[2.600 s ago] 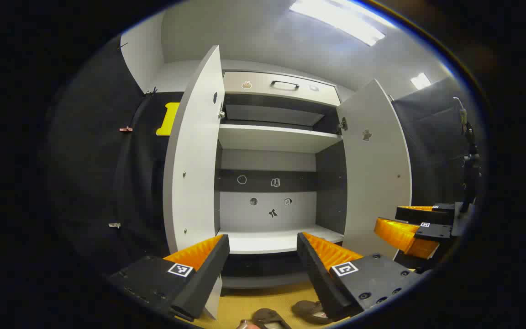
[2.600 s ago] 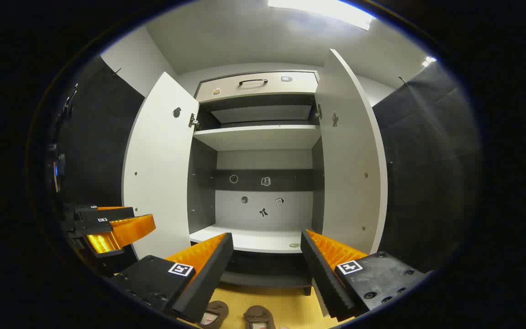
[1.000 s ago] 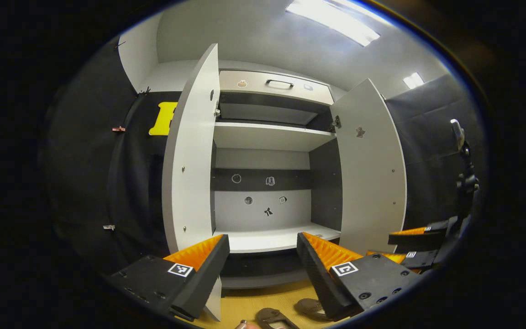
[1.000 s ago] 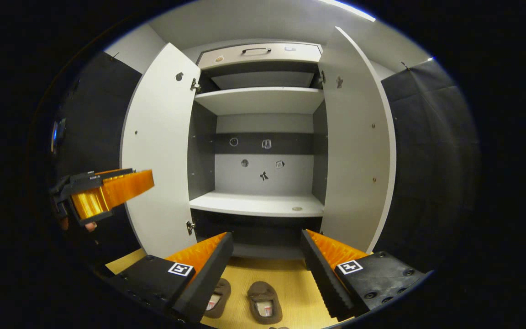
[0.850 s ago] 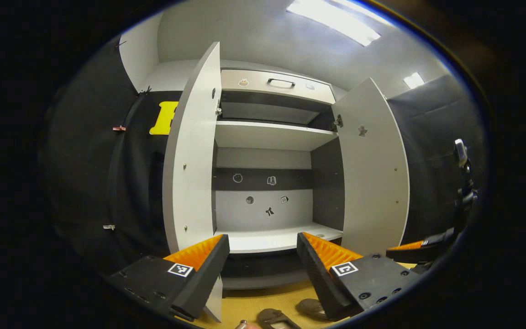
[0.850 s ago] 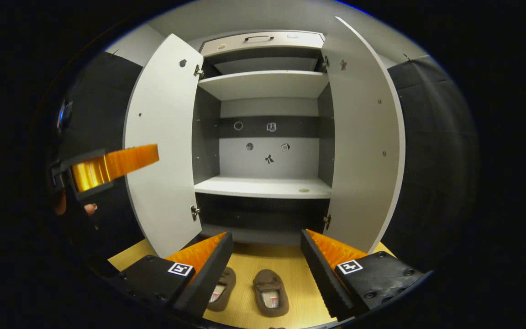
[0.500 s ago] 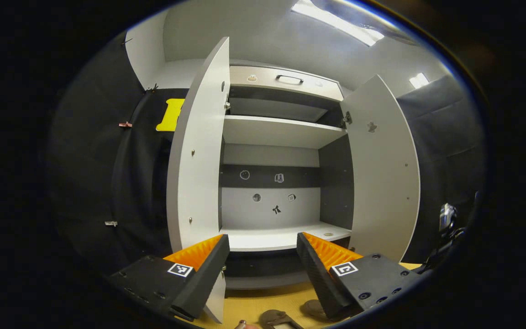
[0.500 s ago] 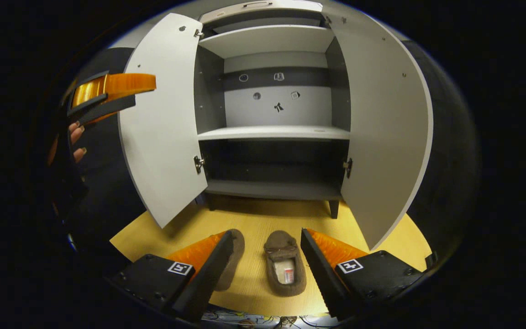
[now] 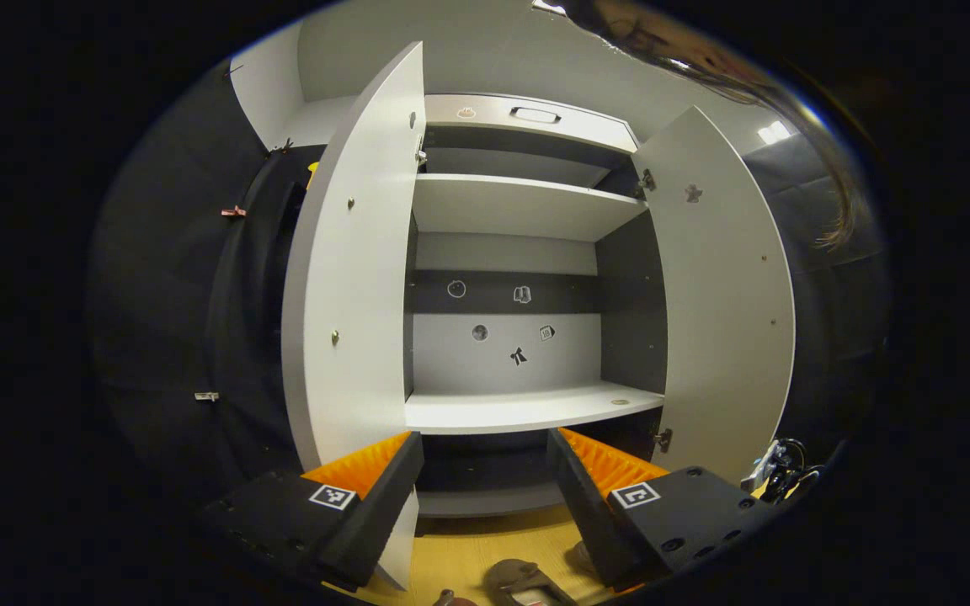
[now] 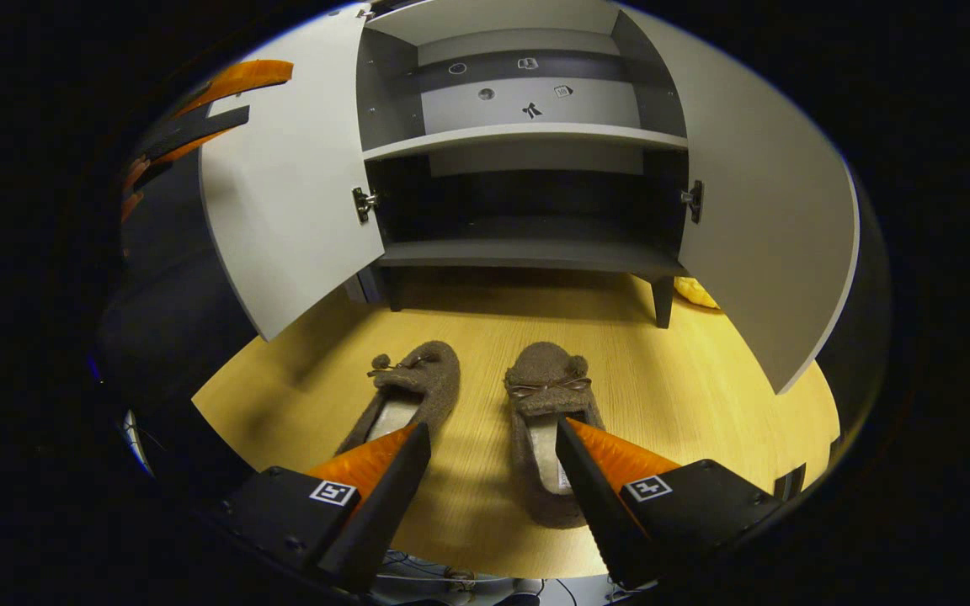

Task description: Grab one shoe with the right hand and put it into the shoe cabinet, grab the other shoe with the left hand and put it into the shoe cabinet; then close the right door with the right hand and the left door with the left hand.

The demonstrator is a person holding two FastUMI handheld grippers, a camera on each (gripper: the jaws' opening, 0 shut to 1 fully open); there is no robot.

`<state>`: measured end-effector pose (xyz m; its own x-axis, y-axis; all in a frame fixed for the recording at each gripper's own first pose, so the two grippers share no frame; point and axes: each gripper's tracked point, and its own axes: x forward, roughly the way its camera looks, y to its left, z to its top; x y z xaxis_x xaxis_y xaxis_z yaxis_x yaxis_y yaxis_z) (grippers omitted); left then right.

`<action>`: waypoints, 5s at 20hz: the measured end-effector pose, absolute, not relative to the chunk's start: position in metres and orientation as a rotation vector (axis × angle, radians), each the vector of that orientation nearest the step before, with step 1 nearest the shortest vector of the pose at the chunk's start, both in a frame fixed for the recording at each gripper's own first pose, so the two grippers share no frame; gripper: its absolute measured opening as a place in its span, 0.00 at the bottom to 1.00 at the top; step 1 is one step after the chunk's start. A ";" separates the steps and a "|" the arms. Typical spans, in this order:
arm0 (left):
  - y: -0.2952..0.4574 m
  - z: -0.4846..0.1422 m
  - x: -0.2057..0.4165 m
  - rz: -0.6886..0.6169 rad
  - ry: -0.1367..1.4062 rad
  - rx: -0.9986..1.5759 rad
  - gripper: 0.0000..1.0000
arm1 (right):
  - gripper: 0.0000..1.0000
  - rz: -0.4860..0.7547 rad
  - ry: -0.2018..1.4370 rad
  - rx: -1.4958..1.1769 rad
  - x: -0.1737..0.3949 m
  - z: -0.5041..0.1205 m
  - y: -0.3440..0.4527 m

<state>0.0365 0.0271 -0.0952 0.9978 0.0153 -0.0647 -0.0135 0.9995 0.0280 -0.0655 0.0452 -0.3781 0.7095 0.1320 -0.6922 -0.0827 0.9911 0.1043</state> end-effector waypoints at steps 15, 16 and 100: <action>0.023 -0.171 0.045 0.029 0.171 -0.017 0.94 | 0.65 0.144 0.776 -0.022 -0.008 -0.464 0.037; 0.023 -0.178 0.046 0.027 0.184 -0.024 0.94 | 0.60 0.135 0.771 -0.028 -0.002 -0.468 0.036; 0.005 -0.382 -0.030 -0.020 0.542 -0.147 0.92 | 0.98 0.032 0.164 -0.089 0.075 -0.166 -0.011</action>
<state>-0.0302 0.0051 -0.3818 0.8569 -0.0575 -0.5123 -0.0203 0.9892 -0.1450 0.0750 -0.0108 -0.1662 0.9861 0.0241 -0.1643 -0.0387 0.9955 -0.0861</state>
